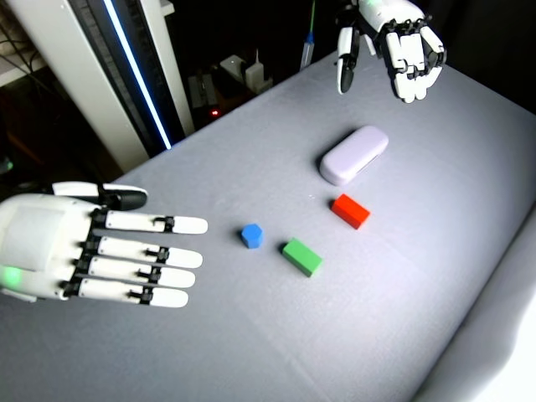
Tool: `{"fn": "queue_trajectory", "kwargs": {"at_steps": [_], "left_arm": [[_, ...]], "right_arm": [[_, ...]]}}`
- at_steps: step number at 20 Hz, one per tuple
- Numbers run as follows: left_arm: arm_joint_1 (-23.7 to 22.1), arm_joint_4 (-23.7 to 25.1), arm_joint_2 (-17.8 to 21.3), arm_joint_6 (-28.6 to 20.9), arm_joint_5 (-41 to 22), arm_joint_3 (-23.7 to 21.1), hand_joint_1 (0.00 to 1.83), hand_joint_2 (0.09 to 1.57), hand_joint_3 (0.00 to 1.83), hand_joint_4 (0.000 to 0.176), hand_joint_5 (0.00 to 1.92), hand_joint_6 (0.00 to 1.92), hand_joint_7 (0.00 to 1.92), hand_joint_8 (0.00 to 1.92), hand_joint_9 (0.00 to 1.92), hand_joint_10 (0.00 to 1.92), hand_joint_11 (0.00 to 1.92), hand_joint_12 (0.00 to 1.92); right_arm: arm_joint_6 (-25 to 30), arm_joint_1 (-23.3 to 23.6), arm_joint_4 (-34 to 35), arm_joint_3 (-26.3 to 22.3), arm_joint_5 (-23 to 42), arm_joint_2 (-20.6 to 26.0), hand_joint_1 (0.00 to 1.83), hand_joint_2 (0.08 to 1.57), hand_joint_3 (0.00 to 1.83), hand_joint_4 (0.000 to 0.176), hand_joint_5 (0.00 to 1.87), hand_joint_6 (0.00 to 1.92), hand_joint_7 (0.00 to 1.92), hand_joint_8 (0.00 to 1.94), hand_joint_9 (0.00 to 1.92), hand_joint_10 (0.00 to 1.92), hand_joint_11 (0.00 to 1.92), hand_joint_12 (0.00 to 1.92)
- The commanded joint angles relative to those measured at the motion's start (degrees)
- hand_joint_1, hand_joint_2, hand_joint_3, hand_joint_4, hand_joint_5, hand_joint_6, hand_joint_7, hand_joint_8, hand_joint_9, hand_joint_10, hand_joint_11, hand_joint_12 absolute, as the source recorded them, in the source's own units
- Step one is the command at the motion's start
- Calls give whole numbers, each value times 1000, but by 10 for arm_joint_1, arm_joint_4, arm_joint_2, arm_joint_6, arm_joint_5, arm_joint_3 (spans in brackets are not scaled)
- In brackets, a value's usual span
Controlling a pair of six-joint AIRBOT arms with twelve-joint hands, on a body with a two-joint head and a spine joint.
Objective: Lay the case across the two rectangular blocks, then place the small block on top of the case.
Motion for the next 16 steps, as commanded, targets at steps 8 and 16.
{"fn": "queue_trajectory", "kwargs": {"at_steps": [8,16], "left_arm": [[-22,13,-11,-1,-2,22,581,817,0,0,26,1,83,0,24,0,0,154],[-94,64,-47,3,169,81,707,746,0,67,19,3,130,3,95,10,4,199]], "right_arm": [[6,10,9,6,61,-2,702,1302,4,0,264,0,253,3,205,5,97,323],[6,16,1,10,52,-4,709,1304,1,0,283,4,266,4,212,3,96,318]]}}
